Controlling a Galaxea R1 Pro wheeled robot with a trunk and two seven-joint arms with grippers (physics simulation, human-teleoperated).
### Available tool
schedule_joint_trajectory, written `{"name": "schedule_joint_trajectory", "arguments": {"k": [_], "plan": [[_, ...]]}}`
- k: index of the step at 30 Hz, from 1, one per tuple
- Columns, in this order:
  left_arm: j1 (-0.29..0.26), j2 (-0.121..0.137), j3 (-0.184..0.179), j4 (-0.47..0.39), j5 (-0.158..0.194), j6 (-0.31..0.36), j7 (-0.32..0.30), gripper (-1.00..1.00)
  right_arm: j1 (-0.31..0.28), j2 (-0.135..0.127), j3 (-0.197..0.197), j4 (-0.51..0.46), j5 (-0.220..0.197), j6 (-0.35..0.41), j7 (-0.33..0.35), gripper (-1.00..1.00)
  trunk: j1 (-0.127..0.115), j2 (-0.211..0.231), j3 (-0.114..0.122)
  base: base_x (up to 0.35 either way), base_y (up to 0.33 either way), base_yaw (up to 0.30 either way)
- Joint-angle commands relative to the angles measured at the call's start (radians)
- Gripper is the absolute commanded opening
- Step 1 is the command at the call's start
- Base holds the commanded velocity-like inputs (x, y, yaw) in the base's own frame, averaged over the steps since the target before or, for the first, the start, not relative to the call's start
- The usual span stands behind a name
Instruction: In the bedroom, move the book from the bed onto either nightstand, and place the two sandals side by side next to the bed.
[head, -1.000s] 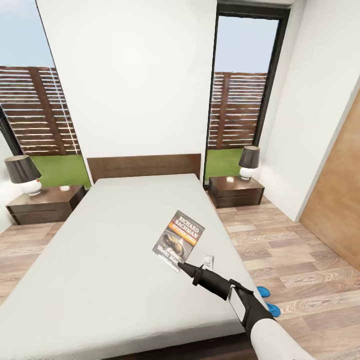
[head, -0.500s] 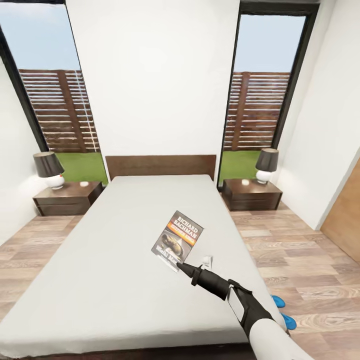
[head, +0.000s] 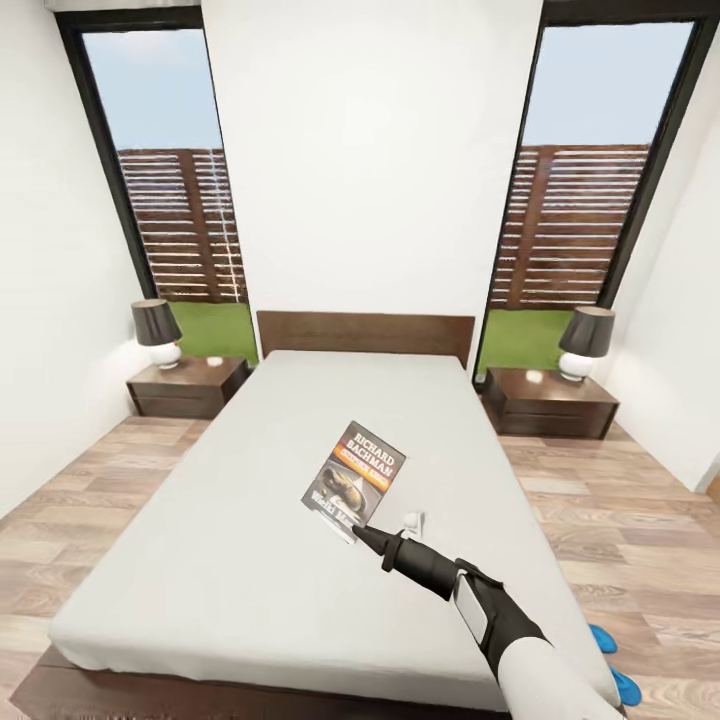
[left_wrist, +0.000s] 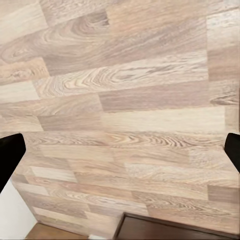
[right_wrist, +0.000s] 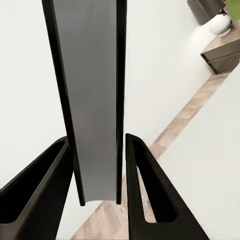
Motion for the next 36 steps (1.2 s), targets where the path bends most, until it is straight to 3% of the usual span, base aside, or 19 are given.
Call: {"name": "schedule_joint_trajectory", "arguments": {"k": [1, 23, 36], "plan": [[0.0, 0.0, -0.007, 0.001, 0.0, -0.003, 0.005, 1.0, -0.001, 0.001, -0.006, 0.0, -0.001, 0.005, 0.005, -1.0, 0.001, -0.002, -0.001, 0.0, 0.0, 0.272], [0.0, -0.006, -0.008, 0.001, 0.0, -0.003, 0.005, 1.0, -0.001, 0.001, -0.006, 0.0, 0.001, 0.002, 0.005, -1.0, 0.001, -0.002, 0.021, 0.0, 0.0, 0.233], [0.0, -0.006, -0.009, -0.001, 0.0, -0.003, 0.005, 1.0, -0.001, 0.001, -0.005, 0.0, 0.001, 0.002, 0.007, -1.0, 0.001, -0.002, 0.025, 0.0, 0.0, 0.059]]}}
